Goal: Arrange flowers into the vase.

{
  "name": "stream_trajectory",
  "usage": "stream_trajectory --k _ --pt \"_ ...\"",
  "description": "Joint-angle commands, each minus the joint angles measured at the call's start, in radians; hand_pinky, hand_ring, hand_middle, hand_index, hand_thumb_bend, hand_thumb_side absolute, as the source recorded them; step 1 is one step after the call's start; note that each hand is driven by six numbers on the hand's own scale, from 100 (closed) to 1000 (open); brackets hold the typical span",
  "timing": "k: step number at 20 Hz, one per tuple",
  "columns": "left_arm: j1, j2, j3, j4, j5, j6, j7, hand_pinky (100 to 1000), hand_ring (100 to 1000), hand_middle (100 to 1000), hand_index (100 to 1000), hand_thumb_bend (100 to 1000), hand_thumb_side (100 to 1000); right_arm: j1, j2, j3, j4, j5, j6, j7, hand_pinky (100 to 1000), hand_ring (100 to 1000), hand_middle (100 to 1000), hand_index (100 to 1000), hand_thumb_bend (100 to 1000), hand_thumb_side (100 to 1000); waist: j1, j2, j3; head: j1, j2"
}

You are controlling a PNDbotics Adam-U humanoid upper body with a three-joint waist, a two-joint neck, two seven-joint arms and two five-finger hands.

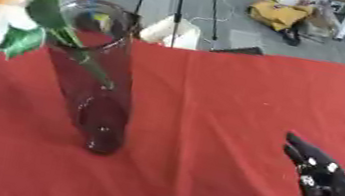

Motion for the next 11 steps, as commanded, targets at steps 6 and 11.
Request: stream_trajectory --k 6,11 --pt "0.060 0.068 0.068 -0.038 0.053 0.037 0.047 1000 1000 1000 1000 100 1000 -0.004 -0.003 -0.004 -0.013 -0.007 -0.009 -0.004 992 1000 100 895 100 1000 -0.010 -0.023 0.017 -0.010 0.002" --pt "0.092 0.078 0.086 -0.044 0.070 0.046 0.057 1000 1000 1000 1000 100 1000 -0.002 0.001 -0.004 -0.013 -0.006 -0.016 -0.004 991 1000 100 894 100 1000 -0.019 -0.022 0.022 -0.012 -0.001"
